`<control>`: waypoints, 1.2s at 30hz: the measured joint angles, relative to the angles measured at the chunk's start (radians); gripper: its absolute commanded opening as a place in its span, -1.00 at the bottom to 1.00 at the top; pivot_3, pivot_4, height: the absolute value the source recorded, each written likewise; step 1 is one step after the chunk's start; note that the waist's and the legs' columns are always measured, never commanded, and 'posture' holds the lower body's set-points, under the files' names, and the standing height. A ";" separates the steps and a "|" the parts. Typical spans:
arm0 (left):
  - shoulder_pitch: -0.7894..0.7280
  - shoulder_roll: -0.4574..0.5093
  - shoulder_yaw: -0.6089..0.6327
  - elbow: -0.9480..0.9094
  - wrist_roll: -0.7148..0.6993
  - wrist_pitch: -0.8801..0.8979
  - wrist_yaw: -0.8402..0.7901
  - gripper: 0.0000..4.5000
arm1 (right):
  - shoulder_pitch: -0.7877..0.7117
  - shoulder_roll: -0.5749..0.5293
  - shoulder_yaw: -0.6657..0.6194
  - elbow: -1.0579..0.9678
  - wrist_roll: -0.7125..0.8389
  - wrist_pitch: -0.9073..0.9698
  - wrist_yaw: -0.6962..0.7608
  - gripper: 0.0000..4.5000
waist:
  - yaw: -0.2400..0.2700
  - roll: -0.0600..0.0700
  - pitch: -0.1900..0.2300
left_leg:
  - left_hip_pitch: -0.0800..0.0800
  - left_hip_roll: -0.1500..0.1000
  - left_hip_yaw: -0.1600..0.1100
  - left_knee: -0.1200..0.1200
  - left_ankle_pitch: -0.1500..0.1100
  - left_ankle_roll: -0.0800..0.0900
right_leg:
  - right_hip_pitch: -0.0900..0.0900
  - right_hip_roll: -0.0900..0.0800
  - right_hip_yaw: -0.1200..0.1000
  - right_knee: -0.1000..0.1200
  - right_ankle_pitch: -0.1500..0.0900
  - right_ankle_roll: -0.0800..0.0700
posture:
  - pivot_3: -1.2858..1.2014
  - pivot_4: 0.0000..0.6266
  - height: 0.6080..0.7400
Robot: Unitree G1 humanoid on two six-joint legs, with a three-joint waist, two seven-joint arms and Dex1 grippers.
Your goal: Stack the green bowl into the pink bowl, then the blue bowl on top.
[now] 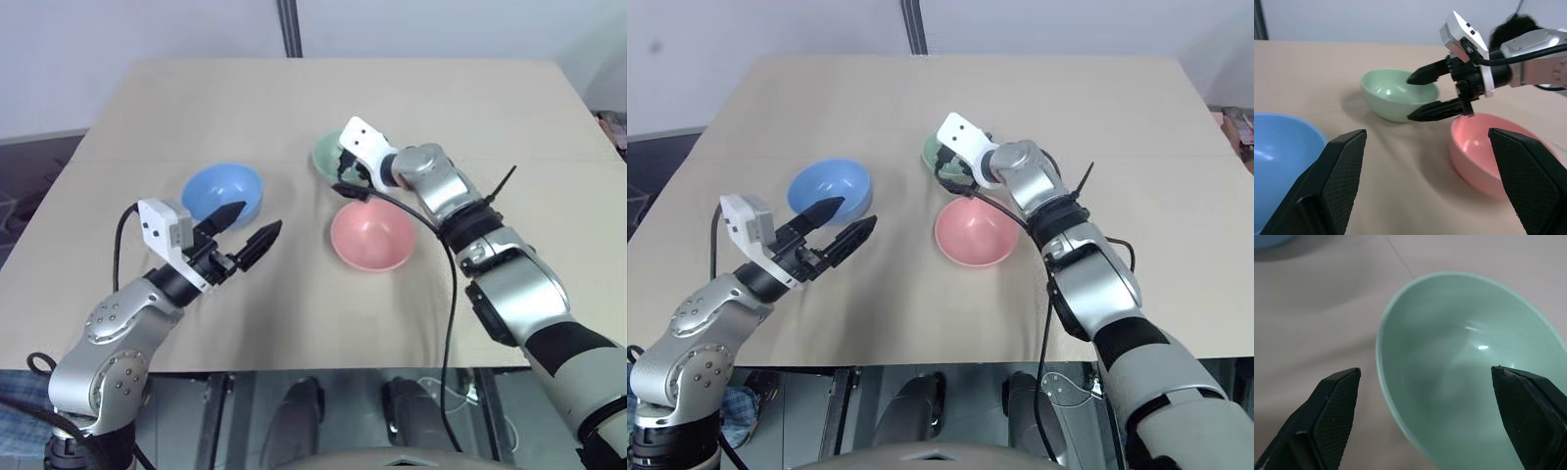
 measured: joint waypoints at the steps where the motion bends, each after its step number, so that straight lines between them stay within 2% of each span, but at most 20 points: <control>1: 0.000 0.000 0.000 0.000 0.001 0.000 0.005 0.88 | -0.002 0.006 -0.001 0.012 -0.008 0.001 -0.004 0.88 | 0.000 0.000 0.000 | -0.001 0.000 0.000 0.000 0.000 0.000 | -0.001 0.000 0.000 0.000 0.000 0.000 | 0.03 -0.52 1.00; 5: 0.002 -0.006 0.000 0.000 0.004 -0.001 0.008 0.88 | -0.006 0.021 -0.002 0.037 -0.022 0.001 -0.009 0.29 | 0.000 0.000 0.000 | -0.007 0.000 0.000 0.001 0.002 -0.003 | -0.007 0.000 0.000 0.002 0.000 0.000 | 0.03 -0.52 1.00; 8: 0.002 -0.014 0.001 0.000 0.001 -0.015 0.003 0.88 | -0.009 0.025 -0.002 0.047 -0.028 0.001 -0.009 -0.36 | 0.000 0.000 0.000 | -0.008 0.000 0.000 0.001 0.002 -0.003 | -0.008 0.000 0.000 0.001 0.000 0.000 | 0.03 -0.52 1.00; 9: 0.002 -0.014 0.001 0.000 0.001 -0.018 0.002 0.88 | -0.010 0.025 -0.002 0.047 -0.029 0.001 -0.009 -0.49 | 0.000 0.000 0.000 | -0.008 0.000 0.000 0.001 0.002 -0.003 | -0.008 0.000 0.000 0.001 0.000 0.000 | 0.03 -0.52 1.00; 11: 0.002 -0.014 0.002 0.000 0.001 -0.032 -0.008 0.88 | -0.015 0.028 -0.003 0.047 -0.033 0.001 -0.009 -0.98 | 0.000 0.000 0.000 | -0.008 0.000 0.000 0.001 0.002 -0.003 | -0.008 0.000 0.000 0.001 0.000 0.000 | 0.03 -0.52 1.00; 21: 0.001 -0.017 0.001 0.000 0.000 -0.043 -0.023 0.88 | -0.009 0.019 -0.004 -0.007 -0.036 -0.022 0.033 -0.99 | 0.000 0.000 0.000 | -0.008 0.000 0.000 0.001 0.002 -0.003 | -0.009 0.000 0.000 0.002 0.000 0.000 | 0.03 -0.52 1.00; 26: -0.011 -0.032 -0.004 -0.002 -0.003 -0.078 -0.052 0.88 | 0.114 -0.097 0.007 -0.370 -0.007 -0.110 0.212 -0.99 | 0.005 0.000 0.000 | -0.009 0.000 -0.001 0.001 0.001 -0.002 | -0.008 -0.001 -0.001 0.001 0.000 0.000 | 0.03 -0.52 1.00; 30: -0.018 -0.040 -0.013 -0.003 -0.004 -0.094 -0.077 0.88 | 0.250 -0.235 0.024 -0.673 0.012 -0.114 0.336 -0.99 | 0.005 -0.001 0.000 | -0.009 -0.001 -0.001 0.002 0.000 0.000 | -0.008 -0.002 -0.001 0.001 0.000 0.000 | 0.03 -0.52 1.00; 33: -0.031 -0.047 -0.019 -0.001 -0.006 -0.103 -0.092 0.88 | 0.329 -0.339 0.022 -0.912 0.039 -0.058 0.415 -0.99 | 0.002 0.000 0.000 | -0.008 0.000 -0.001 0.003 0.000 0.001 | -0.008 -0.001 -0.001 0.003 0.000 0.000 | 0.03 -0.52 1.00; 36: -0.051 -0.049 -0.037 0.005 -0.011 -0.107 -0.116 0.88 | 0.389 -0.394 0.024 -1.081 0.072 0.007 0.467 -0.99 | 0.001 0.000 0.000 | -0.007 0.000 -0.001 0.006 -0.001 0.001 | -0.007 0.000 -0.001 0.007 0.000 0.000 | 0.03 -0.52 1.00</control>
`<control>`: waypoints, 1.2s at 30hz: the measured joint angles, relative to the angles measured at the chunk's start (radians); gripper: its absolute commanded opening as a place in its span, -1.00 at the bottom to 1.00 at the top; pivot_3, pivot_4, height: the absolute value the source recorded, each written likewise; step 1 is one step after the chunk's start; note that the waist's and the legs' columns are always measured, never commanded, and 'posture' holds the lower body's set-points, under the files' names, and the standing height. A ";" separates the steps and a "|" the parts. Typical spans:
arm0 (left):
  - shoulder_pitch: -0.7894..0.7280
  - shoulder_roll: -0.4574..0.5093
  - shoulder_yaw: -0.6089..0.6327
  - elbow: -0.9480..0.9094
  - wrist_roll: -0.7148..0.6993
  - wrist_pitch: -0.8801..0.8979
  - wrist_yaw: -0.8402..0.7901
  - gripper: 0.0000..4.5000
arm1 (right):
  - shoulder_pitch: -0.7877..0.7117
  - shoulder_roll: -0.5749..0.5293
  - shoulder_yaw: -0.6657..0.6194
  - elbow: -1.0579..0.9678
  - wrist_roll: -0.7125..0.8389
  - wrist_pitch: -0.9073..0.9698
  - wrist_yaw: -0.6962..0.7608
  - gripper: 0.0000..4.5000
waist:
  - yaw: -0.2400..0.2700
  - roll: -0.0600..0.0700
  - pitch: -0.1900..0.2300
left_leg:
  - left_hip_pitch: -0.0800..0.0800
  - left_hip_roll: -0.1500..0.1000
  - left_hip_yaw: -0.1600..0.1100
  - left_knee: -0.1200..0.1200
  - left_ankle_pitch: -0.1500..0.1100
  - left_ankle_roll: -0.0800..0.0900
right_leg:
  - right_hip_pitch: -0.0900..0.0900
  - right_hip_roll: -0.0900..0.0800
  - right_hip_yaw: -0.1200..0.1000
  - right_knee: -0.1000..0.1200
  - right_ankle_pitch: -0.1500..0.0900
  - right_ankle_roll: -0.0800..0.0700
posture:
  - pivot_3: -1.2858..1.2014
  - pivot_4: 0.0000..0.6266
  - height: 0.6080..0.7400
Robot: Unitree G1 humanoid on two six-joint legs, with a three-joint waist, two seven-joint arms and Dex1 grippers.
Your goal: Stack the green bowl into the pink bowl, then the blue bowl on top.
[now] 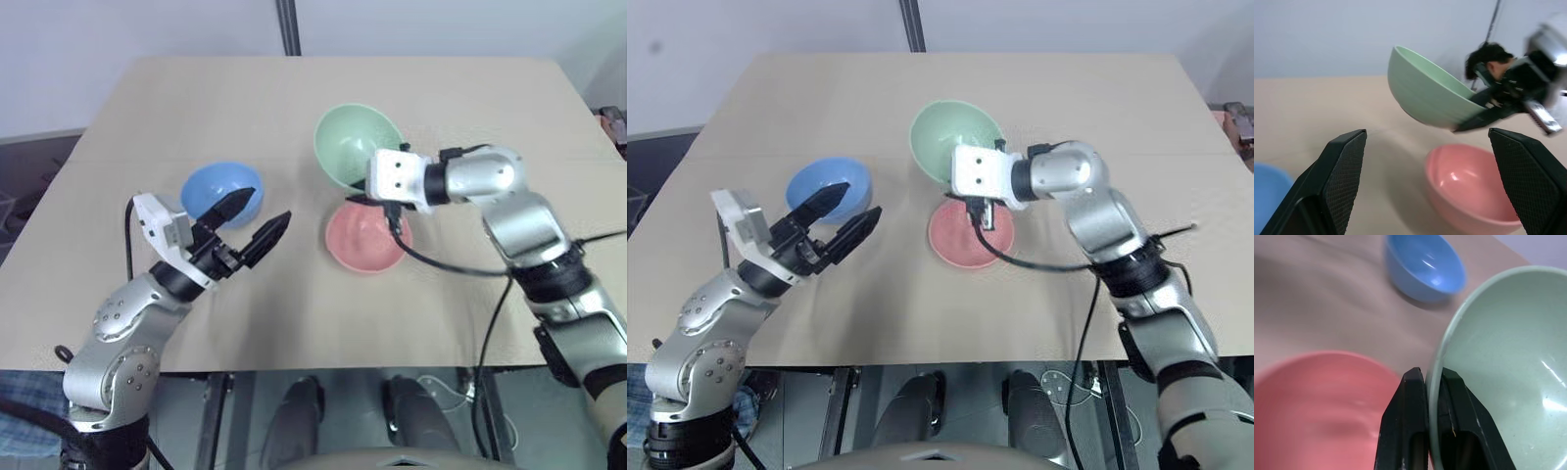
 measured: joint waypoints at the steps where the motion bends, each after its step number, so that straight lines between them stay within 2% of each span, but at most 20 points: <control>1: -0.003 0.000 -0.007 0.006 0.000 -0.001 -0.009 0.88 | 0.017 -0.012 0.004 -0.038 0.009 0.020 0.010 -0.99 | 0.000 0.000 0.000 | 0.000 0.000 0.000 0.001 0.000 0.000 | 0.000 0.000 0.000 0.001 0.000 0.000 | 0.03 -0.52 1.00; 5: -0.033 -0.001 -0.023 0.038 0.001 -0.008 -0.048 0.88 | 0.079 -0.041 0.020 -0.155 0.036 0.108 0.030 -0.99 | 0.003 0.000 0.000 | 0.000 -0.001 -0.001 0.008 0.000 0.000 | 0.002 0.000 -0.001 0.006 0.000 0.000 | 0.03 -0.52 1.00; 10: -0.077 -0.001 -0.042 0.071 0.001 -0.013 -0.082 0.88 | 0.109 -0.060 0.034 -0.210 0.059 0.169 0.037 -0.99 | 0.003 0.000 0.000 | 0.001 -0.001 -0.002 0.009 0.000 0.000 | 0.002 0.000 -0.001 0.007 0.000 0.000 | 0.03 -0.52 1.00; 11: -0.082 -0.001 -0.046 0.076 0.002 -0.013 -0.090 0.88 | 0.112 -0.063 0.035 -0.218 0.061 0.179 0.035 -0.74 | 0.002 0.000 0.000 | 0.001 -0.001 -0.002 0.009 0.000 0.000 | 0.002 0.000 -0.001 0.007 0.000 0.000 | 0.03 -0.52 1.00; 13: -0.091 -0.001 -0.047 0.084 0.004 -0.013 -0.098 0.88 | 0.113 -0.070 0.036 -0.220 0.062 0.189 0.032 -0.50 | 0.002 0.000 0.000 | 0.001 -0.001 -0.002 0.009 0.000 0.000 | 0.002 0.000 -0.001 0.007 0.000 0.000 | 0.03 -0.52 1.00; 16: -0.100 0.000 -0.047 0.092 0.008 -0.013 -0.104 0.88 | 0.113 -0.076 0.036 -0.225 0.064 0.198 0.031 0.10 | 0.003 0.000 0.000 | 0.000 -0.001 -0.002 0.008 0.000 0.000 | 0.002 0.000 -0.001 0.006 0.000 0.000 | 0.03 -0.52 1.00; 17: -0.101 0.000 -0.047 0.093 0.008 -0.013 -0.110 0.88 | 0.113 -0.077 0.037 -0.226 0.063 0.212 0.025 0.22 | 0.003 0.000 0.000 | 0.000 -0.001 -0.002 0.008 0.000 0.000 | 0.002 0.000 -0.001 0.006 0.000 0.000 | 0.03 -0.52 1.00; 22: -0.101 0.000 -0.047 0.093 0.009 -0.013 -0.116 0.88 | 0.110 -0.086 0.036 -0.226 0.071 0.249 0.024 0.22 | 0.003 0.000 0.000 | 0.000 -0.001 -0.003 0.008 0.000 0.000 | 0.002 0.000 -0.002 0.006 0.000 0.000 | 0.03 -0.52 1.00; 26: -0.100 -0.001 -0.047 0.093 0.010 -0.013 -0.110 0.88 | 0.092 -0.097 0.009 -0.230 0.140 0.298 0.044 0.22 | 0.003 0.000 0.000 | 0.000 -0.001 -0.002 0.008 0.000 0.000 | 0.002 0.000 -0.002 0.006 0.000 0.000 | 0.03 -0.52 1.00; 36: -0.080 0.010 -0.043 0.093 0.070 -0.012 -0.033 0.88 | 0.111 -0.118 -0.285 -0.225 0.484 0.379 0.078 0.22 | 0.004 0.000 0.000 | 0.000 -0.001 -0.003 0.008 0.000 0.000 | 0.002 0.000 -0.002 0.006 0.000 0.000 | 0.03 -0.52 1.00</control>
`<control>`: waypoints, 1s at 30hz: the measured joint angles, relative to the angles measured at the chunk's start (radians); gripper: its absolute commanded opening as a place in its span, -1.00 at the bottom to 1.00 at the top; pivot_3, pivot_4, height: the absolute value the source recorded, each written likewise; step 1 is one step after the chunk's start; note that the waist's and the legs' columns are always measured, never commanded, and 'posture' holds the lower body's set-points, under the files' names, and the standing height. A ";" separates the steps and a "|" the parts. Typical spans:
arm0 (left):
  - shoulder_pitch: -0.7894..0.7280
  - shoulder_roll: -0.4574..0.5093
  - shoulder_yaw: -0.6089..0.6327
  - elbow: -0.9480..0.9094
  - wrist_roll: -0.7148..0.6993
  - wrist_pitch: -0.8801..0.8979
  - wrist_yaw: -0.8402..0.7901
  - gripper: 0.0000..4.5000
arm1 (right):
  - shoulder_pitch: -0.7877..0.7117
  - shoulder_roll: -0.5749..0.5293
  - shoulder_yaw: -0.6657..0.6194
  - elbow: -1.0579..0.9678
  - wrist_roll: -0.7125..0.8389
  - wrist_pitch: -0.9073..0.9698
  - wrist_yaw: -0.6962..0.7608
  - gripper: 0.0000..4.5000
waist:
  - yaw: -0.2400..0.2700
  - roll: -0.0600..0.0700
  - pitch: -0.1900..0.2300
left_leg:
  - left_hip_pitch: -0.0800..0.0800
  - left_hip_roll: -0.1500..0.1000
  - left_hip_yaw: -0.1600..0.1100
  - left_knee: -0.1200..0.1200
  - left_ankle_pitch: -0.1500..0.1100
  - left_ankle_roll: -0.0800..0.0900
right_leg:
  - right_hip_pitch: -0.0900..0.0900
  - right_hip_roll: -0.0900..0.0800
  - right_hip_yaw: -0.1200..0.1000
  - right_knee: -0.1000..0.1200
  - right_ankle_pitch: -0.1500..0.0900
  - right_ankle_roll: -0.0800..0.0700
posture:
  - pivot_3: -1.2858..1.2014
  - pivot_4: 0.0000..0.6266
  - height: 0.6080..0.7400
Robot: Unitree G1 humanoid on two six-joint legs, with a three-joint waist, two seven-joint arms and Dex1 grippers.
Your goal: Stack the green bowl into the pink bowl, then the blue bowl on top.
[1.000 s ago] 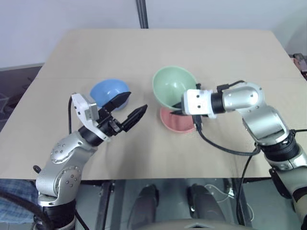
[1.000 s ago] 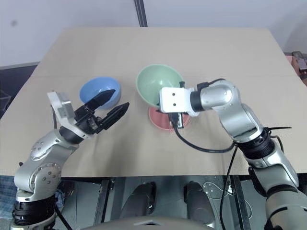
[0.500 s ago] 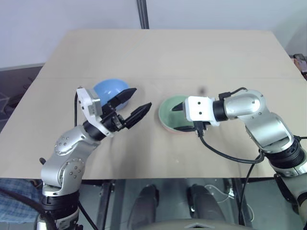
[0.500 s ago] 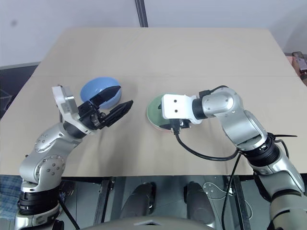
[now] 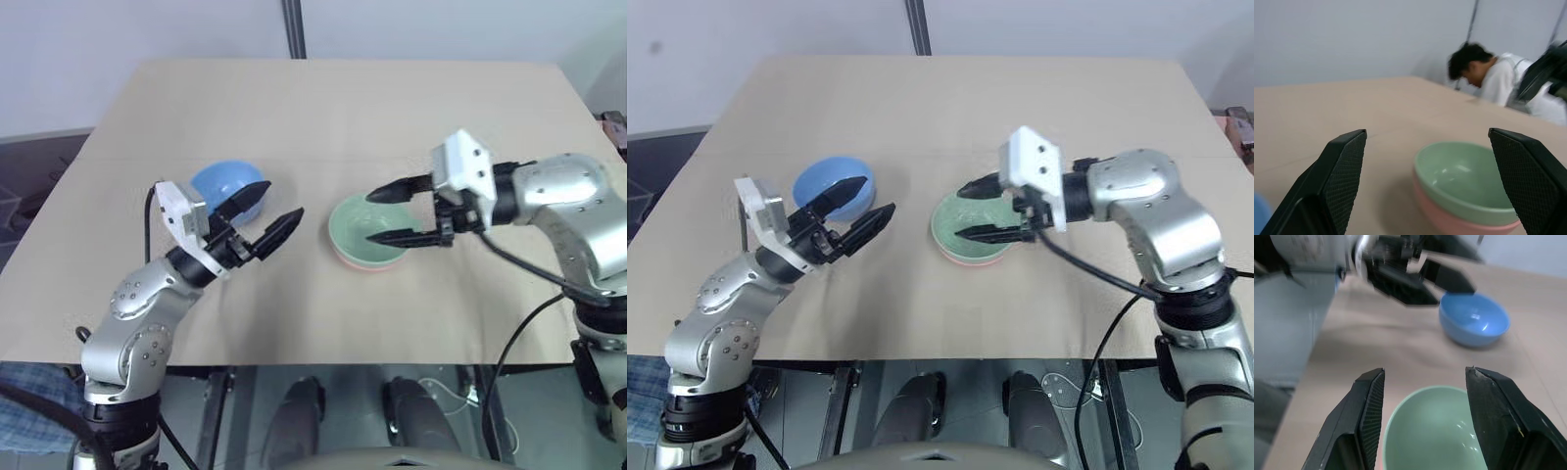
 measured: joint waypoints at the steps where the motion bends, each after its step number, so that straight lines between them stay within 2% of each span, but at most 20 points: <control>1: 0.002 0.006 0.001 0.004 0.014 0.000 0.009 0.88 | 0.016 -0.007 -0.029 0.003 0.028 0.001 0.002 0.22 | 0.000 0.000 0.000 | 0.000 0.000 0.000 0.000 0.000 0.000 | 0.000 0.000 0.000 0.000 0.000 0.000 | 0.03 -0.52 1.00; 7: -0.009 0.069 -0.004 0.072 0.144 0.004 0.064 0.88 | 0.133 -0.078 -0.152 0.064 0.113 -0.031 0.024 0.22 | 0.001 0.000 0.000 | 0.000 0.000 0.000 0.000 0.000 0.000 | 0.000 0.000 0.000 0.000 0.000 0.000 | 0.03 -0.52 1.00; 12: -0.054 0.126 -0.009 0.119 0.217 0.021 0.079 0.88 | 0.170 -0.109 -0.205 0.095 0.142 -0.065 0.029 0.22 | -0.003 0.000 0.000 | 0.000 0.000 0.001 0.000 0.000 0.000 | 0.000 0.001 0.001 0.000 0.000 0.000 | 0.03 -0.52 1.00; 16: -0.084 0.178 -0.011 0.180 0.270 0.064 0.089 0.88 | 0.177 -0.126 -0.209 0.097 0.153 -0.078 0.021 0.22 | -0.002 0.000 0.000 | 0.000 0.001 0.001 0.000 0.000 0.000 | 0.000 0.001 0.001 0.000 0.000 0.000 | 0.03 -0.52 1.00; 30: -0.050 0.212 -0.048 0.216 0.353 0.188 0.072 0.88 | 0.179 -0.135 -0.208 0.101 0.169 -0.095 -0.005 0.22 | -0.001 0.000 0.000 | 0.000 0.000 0.001 -0.001 0.000 0.000 | 0.000 0.000 0.001 0.000 0.000 0.000 | 0.03 -0.52 1.00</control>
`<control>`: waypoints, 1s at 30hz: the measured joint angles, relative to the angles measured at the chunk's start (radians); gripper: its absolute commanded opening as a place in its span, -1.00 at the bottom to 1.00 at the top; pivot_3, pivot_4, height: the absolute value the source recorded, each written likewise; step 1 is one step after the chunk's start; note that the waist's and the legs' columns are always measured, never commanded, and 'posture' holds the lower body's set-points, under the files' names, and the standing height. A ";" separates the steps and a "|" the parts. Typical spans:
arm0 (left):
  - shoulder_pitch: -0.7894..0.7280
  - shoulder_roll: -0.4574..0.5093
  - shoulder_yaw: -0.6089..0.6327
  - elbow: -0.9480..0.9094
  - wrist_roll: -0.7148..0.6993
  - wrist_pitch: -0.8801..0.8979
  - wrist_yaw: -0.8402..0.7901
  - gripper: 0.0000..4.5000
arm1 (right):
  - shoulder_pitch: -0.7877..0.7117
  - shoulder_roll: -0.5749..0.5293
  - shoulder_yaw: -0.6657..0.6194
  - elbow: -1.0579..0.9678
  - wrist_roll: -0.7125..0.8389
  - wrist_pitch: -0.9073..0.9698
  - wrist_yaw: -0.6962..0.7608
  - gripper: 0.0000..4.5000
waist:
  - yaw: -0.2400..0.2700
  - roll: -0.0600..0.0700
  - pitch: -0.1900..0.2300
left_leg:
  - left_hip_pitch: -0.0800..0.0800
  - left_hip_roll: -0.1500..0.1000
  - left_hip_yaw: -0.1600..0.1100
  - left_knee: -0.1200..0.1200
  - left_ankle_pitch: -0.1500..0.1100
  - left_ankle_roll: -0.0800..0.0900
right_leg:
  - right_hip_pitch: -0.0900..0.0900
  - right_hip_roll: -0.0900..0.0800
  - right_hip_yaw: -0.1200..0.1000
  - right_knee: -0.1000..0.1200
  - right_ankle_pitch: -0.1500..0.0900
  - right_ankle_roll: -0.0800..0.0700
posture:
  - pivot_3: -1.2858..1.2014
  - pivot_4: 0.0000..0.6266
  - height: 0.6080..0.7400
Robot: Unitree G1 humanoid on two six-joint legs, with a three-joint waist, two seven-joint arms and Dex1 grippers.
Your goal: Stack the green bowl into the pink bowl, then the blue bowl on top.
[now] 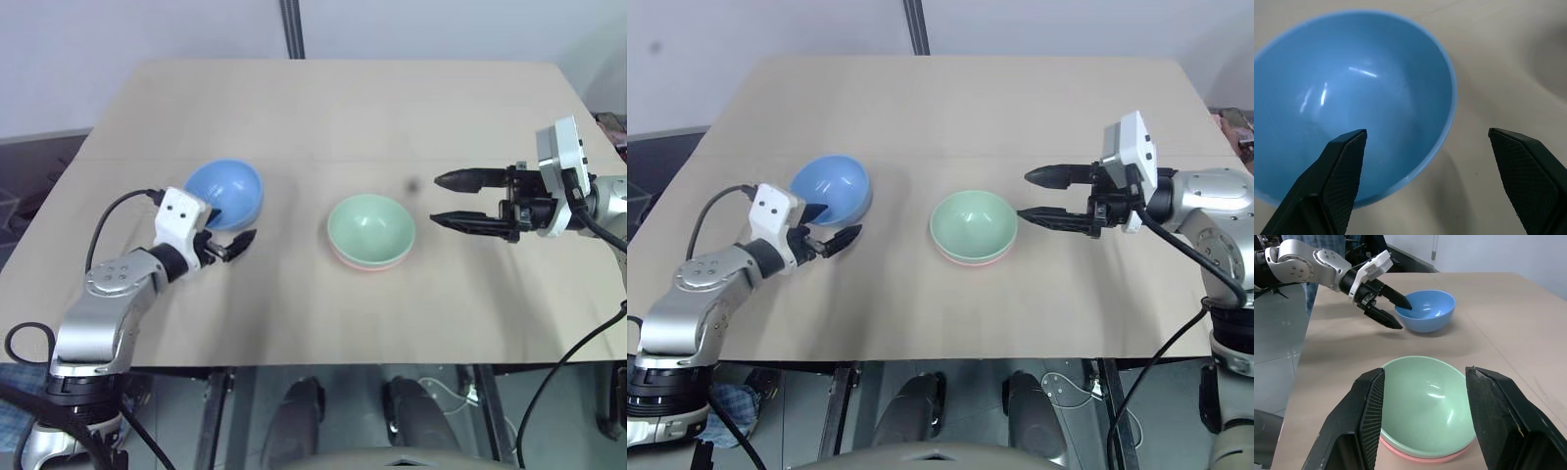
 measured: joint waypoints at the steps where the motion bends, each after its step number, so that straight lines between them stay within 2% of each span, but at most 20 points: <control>1: 0.002 0.003 -0.005 0.000 0.007 0.001 -0.002 0.88 | 0.000 -0.001 0.000 0.001 0.000 0.000 -0.002 0.22 | 0.000 0.000 0.000 | 0.000 0.000 0.000 0.000 0.000 0.000 | 0.000 0.000 0.000 0.000 0.000 0.000 | 0.03 -0.52 1.00; 9: -0.005 0.052 -0.095 0.040 0.127 -0.044 -0.030 0.88 | 0.000 -0.003 0.001 0.011 0.005 -0.006 -0.012 0.22 | 0.000 0.000 0.000 | 0.000 0.000 0.000 0.000 0.000 0.000 | 0.000 0.000 0.000 0.000 0.000 0.000 | 0.03 -0.52 1.00; 13: -0.050 0.083 -0.164 0.079 0.225 -0.121 -0.034 0.88 | 0.000 -0.003 0.001 0.023 0.012 -0.006 -0.027 0.22 | 0.001 0.000 0.000 | 0.000 0.000 0.000 0.000 0.000 0.000 | 0.000 0.000 0.000 0.000 0.000 0.000 | 0.03 -0.52 1.00; 24: -0.076 0.060 -0.188 0.101 0.258 -0.156 -0.048 0.88 | 0.014 -0.009 0.001 0.025 0.023 -0.020 -0.031 0.22 | 0.001 0.000 0.000 | 0.000 0.000 0.000 0.000 0.000 0.000 | 0.000 0.000 0.000 0.000 0.000 0.000 | 0.03 -0.52 1.00; 27: -0.078 0.051 -0.190 0.105 0.260 -0.159 -0.055 0.50 | 0.014 -0.012 0.001 0.026 0.014 -0.033 -0.031 0.27 | 0.001 0.000 0.000 | 0.000 0.000 0.000 0.000 0.000 0.000 | 0.000 0.000 0.000 0.000 0.000 0.000 | 0.03 -0.52 1.00; 30: -0.077 0.040 -0.196 0.111 0.260 -0.162 -0.066 -0.16 | 0.015 -0.013 0.005 0.031 0.007 -0.037 -0.030 0.27 | 0.001 0.000 0.000 | 0.000 0.000 0.000 0.000 0.000 0.000 | 0.000 0.000 0.000 0.000 0.000 0.000 | 0.03 -0.52 1.00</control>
